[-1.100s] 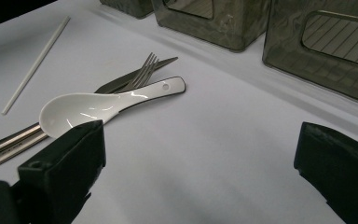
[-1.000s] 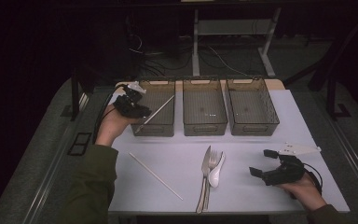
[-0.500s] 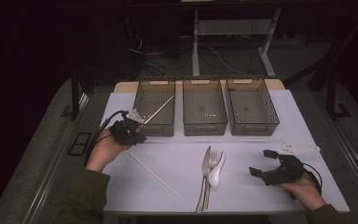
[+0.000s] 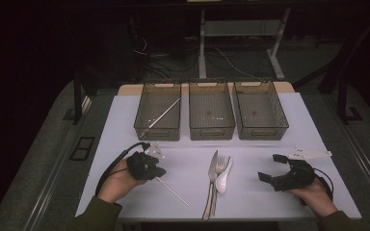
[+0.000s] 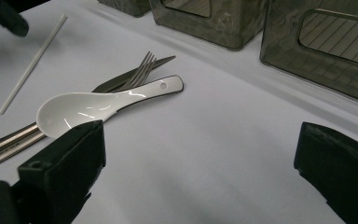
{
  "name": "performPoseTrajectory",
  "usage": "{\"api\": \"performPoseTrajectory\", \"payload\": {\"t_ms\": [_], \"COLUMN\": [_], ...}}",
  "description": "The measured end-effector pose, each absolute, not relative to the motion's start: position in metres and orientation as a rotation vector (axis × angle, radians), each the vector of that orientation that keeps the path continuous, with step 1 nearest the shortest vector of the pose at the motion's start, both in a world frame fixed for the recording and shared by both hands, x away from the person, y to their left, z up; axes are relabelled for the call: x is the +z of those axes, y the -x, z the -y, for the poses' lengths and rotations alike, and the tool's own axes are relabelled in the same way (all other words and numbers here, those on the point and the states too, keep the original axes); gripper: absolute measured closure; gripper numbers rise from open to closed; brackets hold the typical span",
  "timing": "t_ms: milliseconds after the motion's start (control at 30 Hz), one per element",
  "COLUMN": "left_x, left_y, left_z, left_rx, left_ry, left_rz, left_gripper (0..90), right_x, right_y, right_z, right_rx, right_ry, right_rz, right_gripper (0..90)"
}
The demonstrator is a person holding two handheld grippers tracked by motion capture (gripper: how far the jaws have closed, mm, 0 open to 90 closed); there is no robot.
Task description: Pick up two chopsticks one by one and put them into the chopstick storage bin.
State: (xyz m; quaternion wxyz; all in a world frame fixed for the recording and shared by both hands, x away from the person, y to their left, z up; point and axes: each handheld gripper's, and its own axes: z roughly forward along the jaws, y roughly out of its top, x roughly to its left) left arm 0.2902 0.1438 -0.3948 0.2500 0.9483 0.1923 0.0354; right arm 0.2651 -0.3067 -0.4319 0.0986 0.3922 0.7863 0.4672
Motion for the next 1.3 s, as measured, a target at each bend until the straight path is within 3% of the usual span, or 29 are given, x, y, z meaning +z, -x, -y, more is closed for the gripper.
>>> {"api": "performPoseTrajectory", "payload": {"t_ms": [567,1300], "left_x": [-0.425,-0.422], "left_y": [-0.260,-0.284], "left_z": [-0.110,-0.088], "left_rx": [-0.047,0.015], "left_ry": [-2.620,-2.564], "left_rz": [-0.376,-0.395], "left_gripper": [89.0,89.0], "right_x": [-0.431,-0.431], "right_y": [-0.264,-0.265], "right_z": [0.307,0.307], "right_rx": [1.380,1.377], "right_ry": [-1.156,-1.158], "right_rz": [-2.322,-2.323], "right_gripper": [1.8,1.8]}}
